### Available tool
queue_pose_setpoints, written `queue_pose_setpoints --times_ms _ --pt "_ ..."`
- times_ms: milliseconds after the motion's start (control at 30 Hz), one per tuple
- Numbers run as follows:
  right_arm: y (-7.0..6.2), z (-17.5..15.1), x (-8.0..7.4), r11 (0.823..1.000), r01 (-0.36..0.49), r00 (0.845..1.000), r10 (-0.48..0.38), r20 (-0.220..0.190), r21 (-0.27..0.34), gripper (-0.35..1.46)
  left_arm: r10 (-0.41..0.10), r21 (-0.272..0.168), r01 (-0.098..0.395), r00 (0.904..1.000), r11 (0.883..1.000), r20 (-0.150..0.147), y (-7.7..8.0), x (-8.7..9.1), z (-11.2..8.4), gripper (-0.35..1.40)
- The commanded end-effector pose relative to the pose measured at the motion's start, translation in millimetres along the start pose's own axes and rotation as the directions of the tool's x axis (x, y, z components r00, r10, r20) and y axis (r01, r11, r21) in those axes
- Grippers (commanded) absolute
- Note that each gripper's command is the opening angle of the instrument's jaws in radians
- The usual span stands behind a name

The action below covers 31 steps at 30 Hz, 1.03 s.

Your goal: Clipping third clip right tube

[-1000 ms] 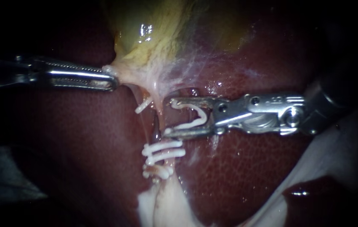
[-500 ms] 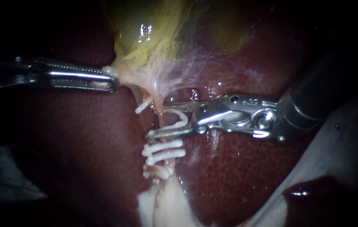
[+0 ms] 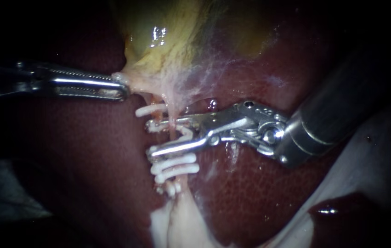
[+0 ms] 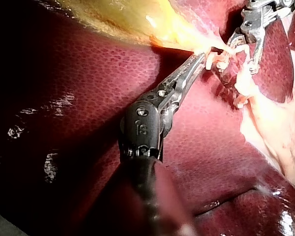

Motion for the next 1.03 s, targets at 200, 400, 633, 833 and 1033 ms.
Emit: queue_pose_setpoints --times_ms 200,400,633,833,1033 --pt "-0.5 -0.6 0.8 1.0 -0.005 1.0 0.005 -0.004 0.001 0.31 0.0 0.0 0.0 1.0 1.0 0.0 0.0 0.0 0.0 -0.35" --pt "-0.9 -1.3 0.6 1.0 -0.029 1.0 0.029 -0.002 0.004 -0.12 0.0 0.0 0.0 1.0 1.0 0.0 0.0 0.0 0.0 -0.35" --pt "-1.1 -1.5 0.7 0.996 -0.089 0.996 0.089 0.001 0.003 -0.35 0.0 0.0 0.0 1.0 1.0 0.0 0.0 0.0 0.1 -0.35" --pt "-1.2 -1.6 0.7 0.996 -0.089 0.996 0.089 0.031 -0.01 -0.35 0.0 0.0 0.0 1.0 1.0 0.0 0.0 0.0 0.1 -0.35" --pt "-1.2 -1.5 0.7 0.996 -0.089 0.996 0.089 0.031 -0.01 -0.35 0.0 0.001 0.0 1.0 1.0 0.0 0.0 0.0 0.1 -0.35"
